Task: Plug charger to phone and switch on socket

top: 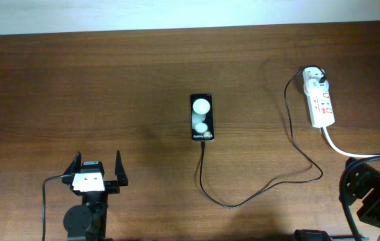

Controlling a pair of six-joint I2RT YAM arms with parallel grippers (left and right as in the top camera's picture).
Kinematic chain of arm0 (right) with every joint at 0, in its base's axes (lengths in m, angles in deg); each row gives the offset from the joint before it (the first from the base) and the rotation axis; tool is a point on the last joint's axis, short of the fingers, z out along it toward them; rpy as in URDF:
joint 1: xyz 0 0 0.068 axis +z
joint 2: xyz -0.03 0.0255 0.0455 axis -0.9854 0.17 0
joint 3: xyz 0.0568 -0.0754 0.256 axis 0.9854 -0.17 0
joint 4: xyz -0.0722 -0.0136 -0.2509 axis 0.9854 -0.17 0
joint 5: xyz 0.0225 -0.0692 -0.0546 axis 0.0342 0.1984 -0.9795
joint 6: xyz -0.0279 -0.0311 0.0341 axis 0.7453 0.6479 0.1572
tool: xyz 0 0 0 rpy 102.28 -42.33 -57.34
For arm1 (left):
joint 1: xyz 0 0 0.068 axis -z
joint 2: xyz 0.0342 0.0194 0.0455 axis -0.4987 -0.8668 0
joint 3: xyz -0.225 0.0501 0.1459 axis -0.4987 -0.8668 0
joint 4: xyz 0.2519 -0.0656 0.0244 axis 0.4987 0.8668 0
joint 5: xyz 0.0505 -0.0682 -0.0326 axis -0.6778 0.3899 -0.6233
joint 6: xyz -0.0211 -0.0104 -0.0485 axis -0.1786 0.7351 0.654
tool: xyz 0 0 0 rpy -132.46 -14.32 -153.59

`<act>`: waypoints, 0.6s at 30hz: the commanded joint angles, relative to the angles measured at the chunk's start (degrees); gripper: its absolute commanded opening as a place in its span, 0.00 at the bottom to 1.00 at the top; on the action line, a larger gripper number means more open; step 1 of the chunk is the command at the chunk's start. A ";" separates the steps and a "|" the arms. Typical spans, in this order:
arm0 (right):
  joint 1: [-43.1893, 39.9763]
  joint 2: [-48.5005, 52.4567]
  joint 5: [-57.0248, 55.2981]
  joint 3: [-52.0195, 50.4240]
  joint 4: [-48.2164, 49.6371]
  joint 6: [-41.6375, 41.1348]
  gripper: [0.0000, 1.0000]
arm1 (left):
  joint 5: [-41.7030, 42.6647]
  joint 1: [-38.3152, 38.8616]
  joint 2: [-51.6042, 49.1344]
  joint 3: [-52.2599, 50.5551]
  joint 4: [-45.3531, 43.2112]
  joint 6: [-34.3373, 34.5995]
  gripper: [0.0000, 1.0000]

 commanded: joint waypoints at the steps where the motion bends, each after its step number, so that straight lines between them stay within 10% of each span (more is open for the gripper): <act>1: 0.46 -0.44 0.13 0.24 -0.02 0.39 0.99 | 0.72 -0.35 0.50 -0.37 0.07 -1.14 0.99; 13: 0.46 -0.35 0.09 -4.68 0.26 0.39 0.98 | 0.72 -0.35 0.50 -0.37 0.07 -1.14 0.99; 18: 0.46 -5.99 -0.11 -18.51 15.87 0.37 0.99 | 0.72 -0.35 0.50 -0.37 0.07 -1.14 0.99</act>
